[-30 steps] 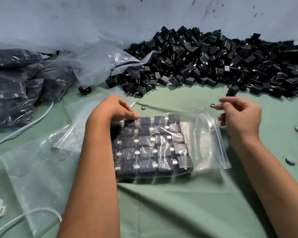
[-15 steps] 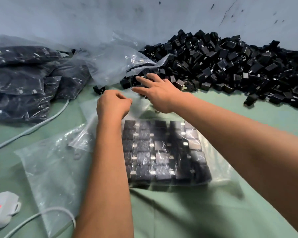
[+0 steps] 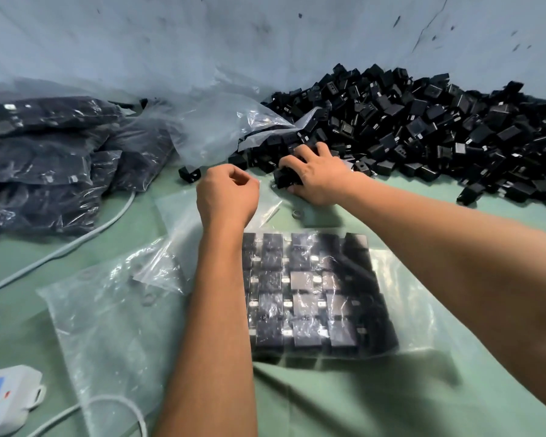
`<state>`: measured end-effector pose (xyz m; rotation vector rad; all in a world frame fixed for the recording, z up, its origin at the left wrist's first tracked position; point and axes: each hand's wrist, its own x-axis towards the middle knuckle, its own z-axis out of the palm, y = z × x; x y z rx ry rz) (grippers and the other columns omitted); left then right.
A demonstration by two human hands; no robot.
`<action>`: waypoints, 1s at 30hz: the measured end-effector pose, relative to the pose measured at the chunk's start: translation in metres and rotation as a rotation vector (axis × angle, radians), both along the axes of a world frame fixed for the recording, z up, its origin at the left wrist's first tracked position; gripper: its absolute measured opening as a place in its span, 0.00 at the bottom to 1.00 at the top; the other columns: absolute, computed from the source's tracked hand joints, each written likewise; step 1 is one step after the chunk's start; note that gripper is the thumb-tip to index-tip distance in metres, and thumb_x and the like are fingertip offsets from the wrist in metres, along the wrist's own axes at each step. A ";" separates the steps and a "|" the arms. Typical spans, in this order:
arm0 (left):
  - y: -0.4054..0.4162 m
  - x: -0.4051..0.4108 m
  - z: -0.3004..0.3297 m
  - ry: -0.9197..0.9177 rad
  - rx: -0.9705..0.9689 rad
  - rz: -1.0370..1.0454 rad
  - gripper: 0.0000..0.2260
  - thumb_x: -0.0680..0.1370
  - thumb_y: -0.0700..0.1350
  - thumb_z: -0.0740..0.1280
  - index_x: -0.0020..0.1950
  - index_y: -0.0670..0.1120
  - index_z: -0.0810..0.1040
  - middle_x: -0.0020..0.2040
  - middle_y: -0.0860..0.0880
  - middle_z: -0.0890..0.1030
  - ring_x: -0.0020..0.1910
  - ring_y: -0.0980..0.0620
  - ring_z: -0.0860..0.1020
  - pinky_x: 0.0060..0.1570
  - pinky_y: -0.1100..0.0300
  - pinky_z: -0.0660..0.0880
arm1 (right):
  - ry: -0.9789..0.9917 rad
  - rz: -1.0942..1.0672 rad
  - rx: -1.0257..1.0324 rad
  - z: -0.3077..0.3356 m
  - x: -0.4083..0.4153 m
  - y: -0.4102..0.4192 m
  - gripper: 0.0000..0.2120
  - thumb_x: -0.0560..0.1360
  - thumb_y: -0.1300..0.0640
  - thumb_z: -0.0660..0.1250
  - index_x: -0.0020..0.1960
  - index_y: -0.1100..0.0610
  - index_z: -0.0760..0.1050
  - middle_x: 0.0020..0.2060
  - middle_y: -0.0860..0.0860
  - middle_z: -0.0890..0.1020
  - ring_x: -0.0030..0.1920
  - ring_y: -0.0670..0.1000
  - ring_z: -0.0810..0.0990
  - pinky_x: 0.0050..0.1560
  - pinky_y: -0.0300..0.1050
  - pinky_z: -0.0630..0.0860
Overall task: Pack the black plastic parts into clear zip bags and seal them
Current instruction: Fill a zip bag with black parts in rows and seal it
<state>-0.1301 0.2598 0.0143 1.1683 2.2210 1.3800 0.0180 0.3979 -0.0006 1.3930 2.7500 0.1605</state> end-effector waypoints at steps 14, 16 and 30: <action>0.002 0.100 0.010 0.201 -0.015 -0.700 0.03 0.75 0.46 0.75 0.44 0.54 0.83 0.43 0.57 0.83 0.45 0.60 0.81 0.50 0.58 0.80 | 0.220 -0.289 0.142 0.006 0.160 -0.027 0.18 0.79 0.55 0.70 0.66 0.49 0.71 0.54 0.56 0.83 0.57 0.62 0.77 0.52 0.55 0.75; -0.002 0.119 0.010 0.232 -0.041 -0.837 0.05 0.76 0.45 0.74 0.48 0.56 0.83 0.49 0.56 0.83 0.51 0.58 0.79 0.55 0.56 0.78 | 0.470 -0.345 0.142 0.006 0.177 -0.047 0.21 0.77 0.54 0.73 0.68 0.47 0.74 0.55 0.56 0.84 0.61 0.61 0.77 0.61 0.58 0.75; -0.014 0.151 0.015 0.466 -0.152 -1.142 0.23 0.70 0.30 0.61 0.46 0.58 0.81 0.60 0.52 0.75 0.65 0.50 0.64 0.69 0.46 0.64 | 1.017 -0.527 0.260 -0.025 0.216 -0.164 0.11 0.73 0.52 0.77 0.55 0.48 0.82 0.70 0.45 0.78 0.78 0.58 0.65 0.78 0.61 0.59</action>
